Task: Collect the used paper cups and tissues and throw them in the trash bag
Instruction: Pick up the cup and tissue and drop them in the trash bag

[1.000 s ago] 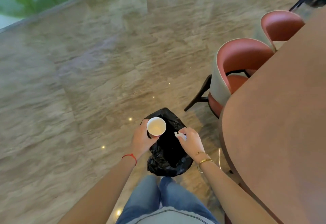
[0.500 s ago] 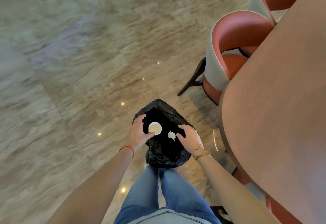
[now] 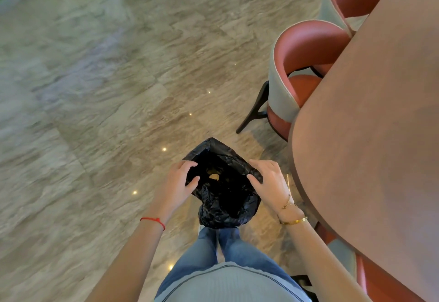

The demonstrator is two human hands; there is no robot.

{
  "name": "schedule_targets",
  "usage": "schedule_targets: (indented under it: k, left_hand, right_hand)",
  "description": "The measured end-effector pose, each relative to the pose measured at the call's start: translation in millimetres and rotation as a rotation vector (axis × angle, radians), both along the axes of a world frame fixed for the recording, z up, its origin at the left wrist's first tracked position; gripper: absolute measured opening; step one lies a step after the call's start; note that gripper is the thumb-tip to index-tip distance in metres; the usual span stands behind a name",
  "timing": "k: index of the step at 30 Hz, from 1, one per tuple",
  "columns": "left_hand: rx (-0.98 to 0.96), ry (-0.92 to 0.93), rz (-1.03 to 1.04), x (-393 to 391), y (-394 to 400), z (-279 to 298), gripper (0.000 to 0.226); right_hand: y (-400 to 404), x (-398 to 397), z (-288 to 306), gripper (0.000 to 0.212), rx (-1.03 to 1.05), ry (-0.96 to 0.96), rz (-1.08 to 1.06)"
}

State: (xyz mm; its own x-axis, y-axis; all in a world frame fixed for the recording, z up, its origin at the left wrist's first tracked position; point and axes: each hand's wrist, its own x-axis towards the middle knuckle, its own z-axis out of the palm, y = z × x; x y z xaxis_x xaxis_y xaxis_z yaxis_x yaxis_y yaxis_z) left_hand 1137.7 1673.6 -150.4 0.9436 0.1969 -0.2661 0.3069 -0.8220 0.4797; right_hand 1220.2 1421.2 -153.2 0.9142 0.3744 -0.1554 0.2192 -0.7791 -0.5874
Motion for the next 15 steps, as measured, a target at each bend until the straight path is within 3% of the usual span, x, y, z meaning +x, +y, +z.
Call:
schedule_targets:
  k: [15]
  left_hand:
    - [0.137, -0.222, -0.162, -21, -14, 51, 0.035]
  right_hand:
    - [-46, -57, 52, 0.042, -0.034, -0.148, -0.127]
